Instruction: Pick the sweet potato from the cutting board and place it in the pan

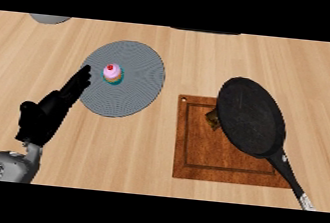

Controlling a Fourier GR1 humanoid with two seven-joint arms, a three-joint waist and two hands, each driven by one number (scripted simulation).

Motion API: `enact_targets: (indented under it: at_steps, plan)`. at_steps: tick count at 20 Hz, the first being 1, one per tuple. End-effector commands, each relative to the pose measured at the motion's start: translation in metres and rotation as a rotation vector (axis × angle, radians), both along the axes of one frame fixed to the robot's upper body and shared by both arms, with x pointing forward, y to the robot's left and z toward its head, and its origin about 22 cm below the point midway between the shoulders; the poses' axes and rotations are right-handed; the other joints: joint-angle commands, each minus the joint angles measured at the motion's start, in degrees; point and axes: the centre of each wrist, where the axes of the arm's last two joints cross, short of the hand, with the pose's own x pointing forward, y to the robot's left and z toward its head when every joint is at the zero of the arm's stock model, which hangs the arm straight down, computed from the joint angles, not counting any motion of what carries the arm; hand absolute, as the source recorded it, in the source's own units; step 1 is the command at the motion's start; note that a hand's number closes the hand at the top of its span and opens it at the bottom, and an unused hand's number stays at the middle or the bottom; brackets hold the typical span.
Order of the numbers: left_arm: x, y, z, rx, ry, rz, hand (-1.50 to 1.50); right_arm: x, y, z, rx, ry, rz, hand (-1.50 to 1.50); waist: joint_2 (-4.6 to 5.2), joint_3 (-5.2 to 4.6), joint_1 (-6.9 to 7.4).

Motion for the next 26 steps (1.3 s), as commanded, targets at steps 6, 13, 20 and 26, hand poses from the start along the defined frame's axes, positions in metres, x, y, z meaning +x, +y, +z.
enact_targets:
  at_steps: [6, 13, 20, 26]
  plan:
    - [0.01, -0.003, 0.006, 0.001, -0.017, -0.035, 0.0, 0.013, -0.028, 0.004, 0.148, 0.316, -0.165, -1.5, 0.94, 0.17, 2.12]
    - [0.004, -0.004, 0.011, -0.01, -0.005, -0.03, 0.0, 0.013, -0.03, -0.001, 0.371, 0.14, -0.034, -1.5, 0.76, 0.32, 1.69]
    - [0.018, -0.01, 0.007, -0.002, 0.002, -0.022, 0.0, 0.006, -0.055, 0.019, 0.645, -0.056, 0.084, -1.5, 0.89, 0.29, 0.73]
    - [0.01, -0.01, -0.005, 0.013, 0.001, -0.011, 0.0, -0.04, -0.104, 0.023, 0.763, -0.032, 0.177, -1.5, 0.63, 0.22, 0.6]
